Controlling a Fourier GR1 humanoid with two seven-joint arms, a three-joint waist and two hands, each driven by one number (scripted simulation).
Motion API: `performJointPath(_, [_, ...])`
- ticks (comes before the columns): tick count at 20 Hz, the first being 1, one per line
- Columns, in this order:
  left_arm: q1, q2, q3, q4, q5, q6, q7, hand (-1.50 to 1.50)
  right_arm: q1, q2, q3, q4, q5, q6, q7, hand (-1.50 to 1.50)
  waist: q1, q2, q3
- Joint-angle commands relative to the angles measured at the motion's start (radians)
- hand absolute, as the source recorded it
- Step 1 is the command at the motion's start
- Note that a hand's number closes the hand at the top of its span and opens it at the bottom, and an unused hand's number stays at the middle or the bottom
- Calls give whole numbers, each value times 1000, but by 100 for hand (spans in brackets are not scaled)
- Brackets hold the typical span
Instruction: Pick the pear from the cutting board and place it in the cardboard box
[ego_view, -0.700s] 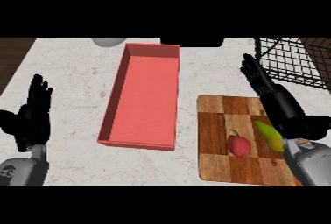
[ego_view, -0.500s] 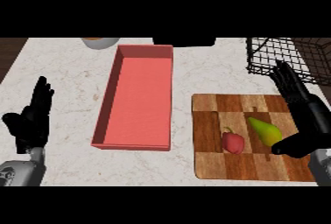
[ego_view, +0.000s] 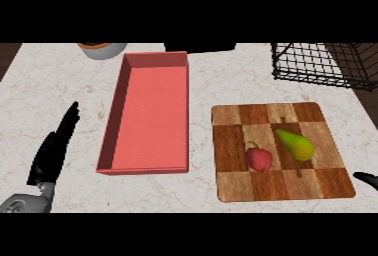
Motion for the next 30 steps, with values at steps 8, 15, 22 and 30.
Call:
performJointPath(8, [2,-27,-75,41,-71,-42,-41,0,211,-256,-39,194,288,94,-345,-150,77,-10,-17])
performJointPath(15, [-75,-51,-56,65,-91,-68,22,0,292,-265,9,-147,349,53,-27,-150,76,-11,-19])
performJointPath(22, [-108,-26,18,94,-65,-135,-9,0,374,-271,-2,-386,431,40,247,-150,75,-12,-18])
performJointPath(30, [-36,-68,-1,9,-127,-132,22,0,261,-193,91,-403,599,76,470,-150,87,-11,-17])
